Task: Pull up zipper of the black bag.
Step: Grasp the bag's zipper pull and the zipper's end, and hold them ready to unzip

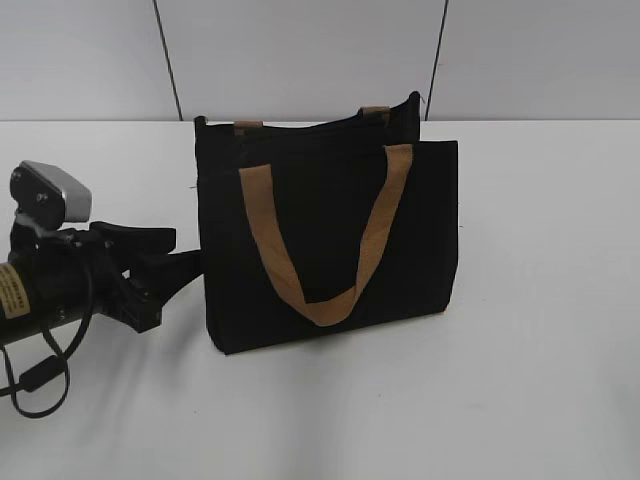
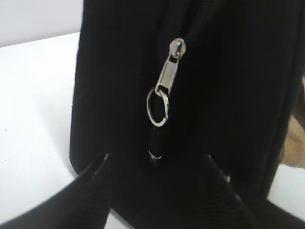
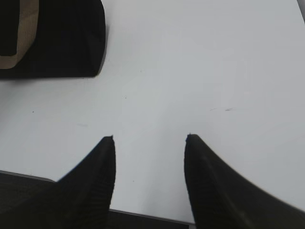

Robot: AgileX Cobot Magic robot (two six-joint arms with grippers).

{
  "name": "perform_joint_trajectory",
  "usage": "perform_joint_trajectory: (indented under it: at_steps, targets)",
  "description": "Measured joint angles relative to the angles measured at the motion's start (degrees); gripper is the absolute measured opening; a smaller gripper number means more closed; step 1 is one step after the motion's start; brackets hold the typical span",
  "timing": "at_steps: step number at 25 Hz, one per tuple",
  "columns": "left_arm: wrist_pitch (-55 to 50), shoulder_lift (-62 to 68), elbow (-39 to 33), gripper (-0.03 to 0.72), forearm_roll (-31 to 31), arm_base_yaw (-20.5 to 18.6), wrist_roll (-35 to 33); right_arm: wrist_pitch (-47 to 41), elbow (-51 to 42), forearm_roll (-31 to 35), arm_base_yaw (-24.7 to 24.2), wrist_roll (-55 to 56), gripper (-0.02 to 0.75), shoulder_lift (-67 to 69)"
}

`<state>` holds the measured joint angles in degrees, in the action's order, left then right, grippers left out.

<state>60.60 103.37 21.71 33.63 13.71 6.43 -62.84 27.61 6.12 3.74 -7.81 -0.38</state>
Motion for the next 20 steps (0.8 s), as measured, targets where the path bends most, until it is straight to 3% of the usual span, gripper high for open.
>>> perform_joint_trajectory:
  at_steps: [20]
  targets:
    - [0.4,8.9,9.2,0.436,4.6,0.0,0.0,0.0,0.0,0.1,0.0,0.0,0.371,0.0]
